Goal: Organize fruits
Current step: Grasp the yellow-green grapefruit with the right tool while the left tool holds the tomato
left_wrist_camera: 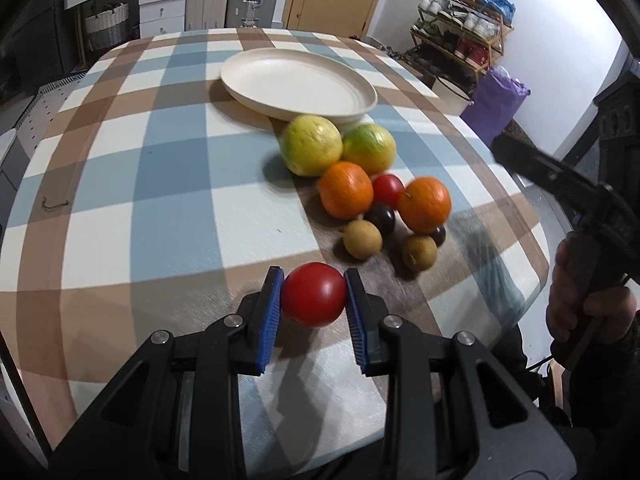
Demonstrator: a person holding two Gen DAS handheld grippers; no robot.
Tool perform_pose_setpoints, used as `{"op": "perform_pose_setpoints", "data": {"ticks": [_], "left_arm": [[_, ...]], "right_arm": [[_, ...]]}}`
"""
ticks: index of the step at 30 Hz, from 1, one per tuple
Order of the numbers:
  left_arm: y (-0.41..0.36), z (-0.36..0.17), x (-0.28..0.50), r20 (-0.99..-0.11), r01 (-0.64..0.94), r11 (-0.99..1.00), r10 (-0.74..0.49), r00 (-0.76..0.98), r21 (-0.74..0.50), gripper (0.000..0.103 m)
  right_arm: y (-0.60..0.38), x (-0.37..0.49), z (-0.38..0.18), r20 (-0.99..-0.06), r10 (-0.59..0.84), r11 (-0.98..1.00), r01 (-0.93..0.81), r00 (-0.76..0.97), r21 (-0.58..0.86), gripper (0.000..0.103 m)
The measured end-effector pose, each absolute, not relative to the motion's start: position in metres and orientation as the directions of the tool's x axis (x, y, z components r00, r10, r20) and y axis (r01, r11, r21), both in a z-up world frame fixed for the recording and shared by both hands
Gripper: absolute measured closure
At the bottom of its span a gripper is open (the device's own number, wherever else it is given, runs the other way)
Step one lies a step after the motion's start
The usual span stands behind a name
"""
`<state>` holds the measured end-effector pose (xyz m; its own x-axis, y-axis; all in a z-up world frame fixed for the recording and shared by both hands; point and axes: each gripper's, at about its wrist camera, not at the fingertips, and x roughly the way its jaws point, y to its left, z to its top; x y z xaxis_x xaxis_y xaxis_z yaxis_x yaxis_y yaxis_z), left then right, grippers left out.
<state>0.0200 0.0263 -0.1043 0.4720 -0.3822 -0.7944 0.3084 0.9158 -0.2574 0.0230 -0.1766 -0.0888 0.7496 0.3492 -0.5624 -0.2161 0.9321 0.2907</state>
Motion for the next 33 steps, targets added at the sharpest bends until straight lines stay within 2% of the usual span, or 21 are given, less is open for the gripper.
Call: {"op": "perform_pose_setpoints", "data": {"ticks": [10,16,20,28,33], "left_arm": [[0.042,-0.102,0.041,-0.783,0.277,0.920,-0.384,0.488,-0.279,0.075],[0.044,-0.107,0.053,-0.779,0.254,0.918,-0.394,0.488,-0.305,0.075],[0.045,-0.109,0.061,-0.775,0.240,0.914,-0.404,0.485,-0.326,0.075],[0.049,-0.110,0.072,-0.770,0.219,0.910,-0.415,0.484,-0.353,0.075],[0.051,-0.109,0.079,-0.767,0.214,0.906,-0.423,0.483,-0.365,0.075]], "right_arm": [[-0.173,0.070,-0.106,-0.628,0.391,0.918,-0.238,0.673,0.317,0.000],[-0.167,0.092,-0.119,-0.665,0.420,0.907,-0.255,0.618,0.336,0.004],[-0.162,0.105,-0.128,-0.685,0.440,0.898,-0.267,0.581,0.350,0.013],[-0.154,0.122,-0.137,-0.703,0.470,0.883,-0.284,0.533,0.375,0.018],[-0.150,0.132,-0.142,-0.710,0.492,0.871,-0.282,0.504,0.403,0.026]]}}
